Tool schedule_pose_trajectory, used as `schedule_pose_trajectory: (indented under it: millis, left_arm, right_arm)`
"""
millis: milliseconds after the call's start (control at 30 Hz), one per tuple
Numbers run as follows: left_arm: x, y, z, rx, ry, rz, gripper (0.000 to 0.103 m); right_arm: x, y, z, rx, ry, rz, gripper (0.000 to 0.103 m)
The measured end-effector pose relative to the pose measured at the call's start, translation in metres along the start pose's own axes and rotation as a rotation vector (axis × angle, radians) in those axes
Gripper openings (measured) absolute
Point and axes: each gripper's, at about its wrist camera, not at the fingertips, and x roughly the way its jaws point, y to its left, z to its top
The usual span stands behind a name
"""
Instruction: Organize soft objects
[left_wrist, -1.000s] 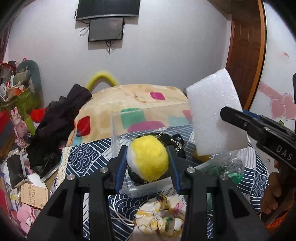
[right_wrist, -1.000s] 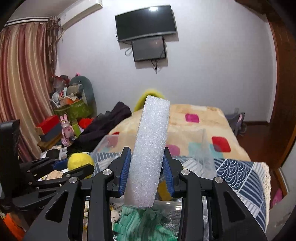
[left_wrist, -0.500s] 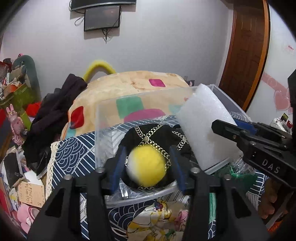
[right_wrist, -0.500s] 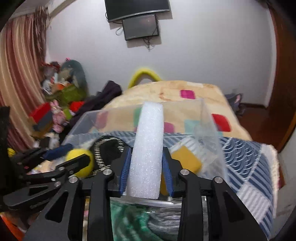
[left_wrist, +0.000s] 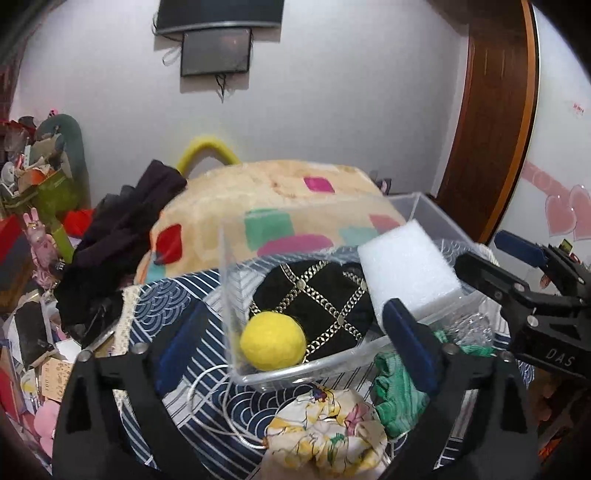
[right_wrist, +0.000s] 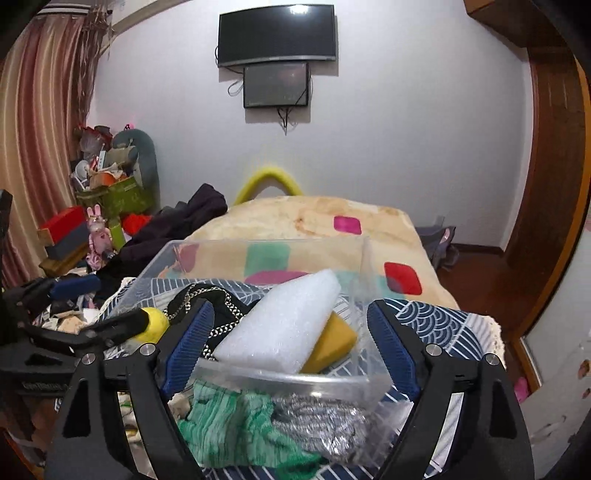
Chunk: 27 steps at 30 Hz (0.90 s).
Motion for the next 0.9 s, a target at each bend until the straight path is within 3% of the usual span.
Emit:
schedule_pose_trajectory:
  millis: [267, 567, 833, 900]
  left_arm:
    - [-0.02, 0.009, -0.018, 0.001, 0.033, -0.014, 0.099]
    - [-0.001, 0.001, -0.059, 0.022, 0.154, -0.041, 0.099]
    - [0.01, -0.016, -0.071, 0.056, 0.198, -0.079, 0.099]
    - [0.016, -0.019, -0.072, 0.068, 0.221, -0.082, 0.099]
  right_arm:
    - [-0.019, -0.003, -0.015, 0.004, -0.005, 0.007, 0.088]
    - [-0.007, -0.004, -0.052, 0.002, 0.109, 0.041, 0.095]
    - [0.002, -0.006, -0.067, 0.031, 0.158, 0.079, 0.094]
    - [0.002, -0.004, -0.068, 0.029, 0.151, 0.084, 0.085]
